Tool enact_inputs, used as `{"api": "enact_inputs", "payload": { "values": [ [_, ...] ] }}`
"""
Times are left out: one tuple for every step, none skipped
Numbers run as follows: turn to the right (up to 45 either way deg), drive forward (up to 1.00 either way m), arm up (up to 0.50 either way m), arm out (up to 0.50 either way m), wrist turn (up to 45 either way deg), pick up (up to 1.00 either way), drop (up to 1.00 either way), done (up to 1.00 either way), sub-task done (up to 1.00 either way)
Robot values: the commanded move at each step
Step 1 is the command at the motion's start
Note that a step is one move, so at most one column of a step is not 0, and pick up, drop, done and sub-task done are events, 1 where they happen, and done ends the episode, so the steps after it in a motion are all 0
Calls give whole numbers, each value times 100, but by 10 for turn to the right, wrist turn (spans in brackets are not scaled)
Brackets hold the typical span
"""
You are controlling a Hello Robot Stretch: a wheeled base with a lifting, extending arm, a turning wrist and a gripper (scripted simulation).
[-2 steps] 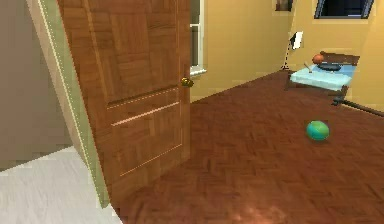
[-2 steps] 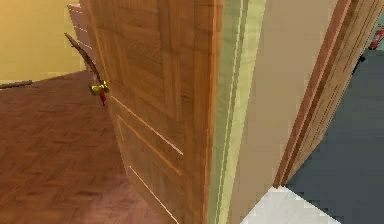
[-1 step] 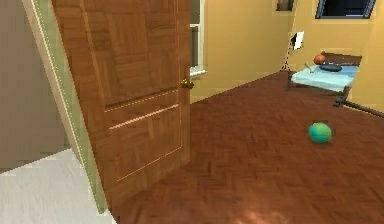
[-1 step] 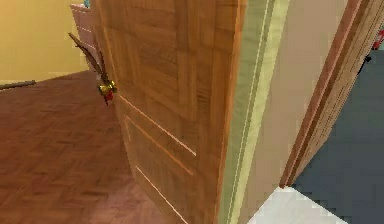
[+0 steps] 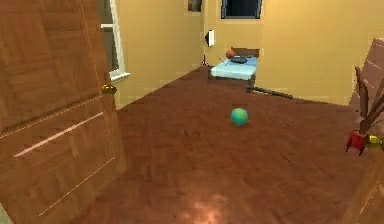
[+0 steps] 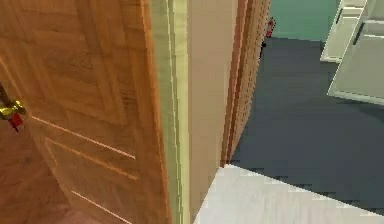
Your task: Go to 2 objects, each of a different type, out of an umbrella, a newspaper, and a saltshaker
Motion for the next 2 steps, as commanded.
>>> {"api": "enact_inputs", "payload": {
  "values": [
    [0,100,0,0,0,0,0,0,0],
    [0,100,0,0,0,0,0,0,0]
  ]
}}
